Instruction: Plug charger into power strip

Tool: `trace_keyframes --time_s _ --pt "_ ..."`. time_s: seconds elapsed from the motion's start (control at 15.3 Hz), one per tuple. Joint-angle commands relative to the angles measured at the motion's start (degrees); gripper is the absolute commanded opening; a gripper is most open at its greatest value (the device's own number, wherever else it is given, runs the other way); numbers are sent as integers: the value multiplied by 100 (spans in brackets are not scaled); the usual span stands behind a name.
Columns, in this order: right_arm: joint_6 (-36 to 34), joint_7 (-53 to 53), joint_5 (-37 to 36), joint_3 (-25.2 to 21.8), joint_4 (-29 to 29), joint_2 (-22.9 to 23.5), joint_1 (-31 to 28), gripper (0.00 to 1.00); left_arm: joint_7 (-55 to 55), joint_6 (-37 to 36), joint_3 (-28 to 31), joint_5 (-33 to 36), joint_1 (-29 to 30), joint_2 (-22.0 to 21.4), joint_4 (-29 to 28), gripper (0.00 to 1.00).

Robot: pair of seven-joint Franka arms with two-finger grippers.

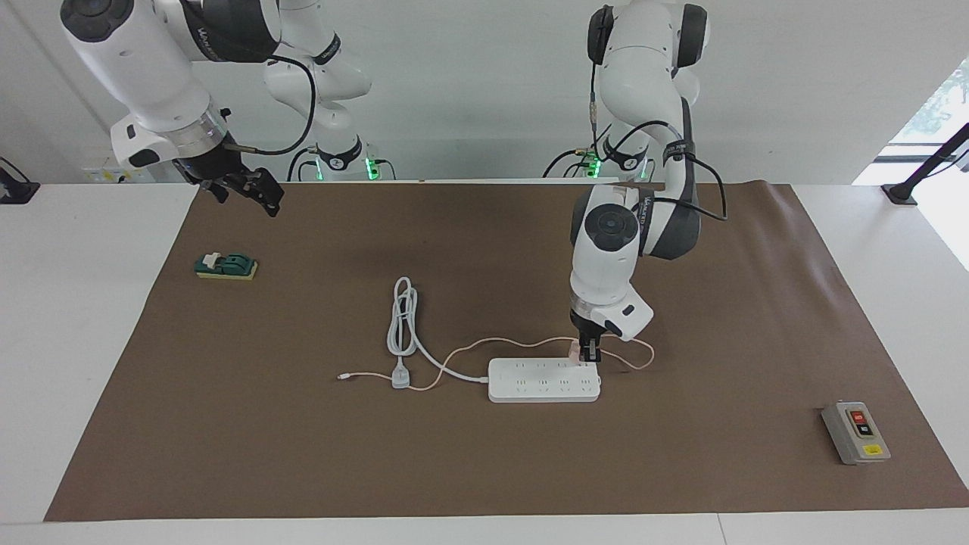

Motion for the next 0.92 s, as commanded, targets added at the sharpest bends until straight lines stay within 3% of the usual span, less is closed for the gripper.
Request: trace_keyframes --time_s 0.0,0.85 --pt "21 -95 -43 97 -161 -150 -103 100 -51 245 81 -50 -136 -343 -496 0" --pt "21 -104 -43 97 -161 -150 -103 100 63 183 81 -15 -48 -115 -233 0"
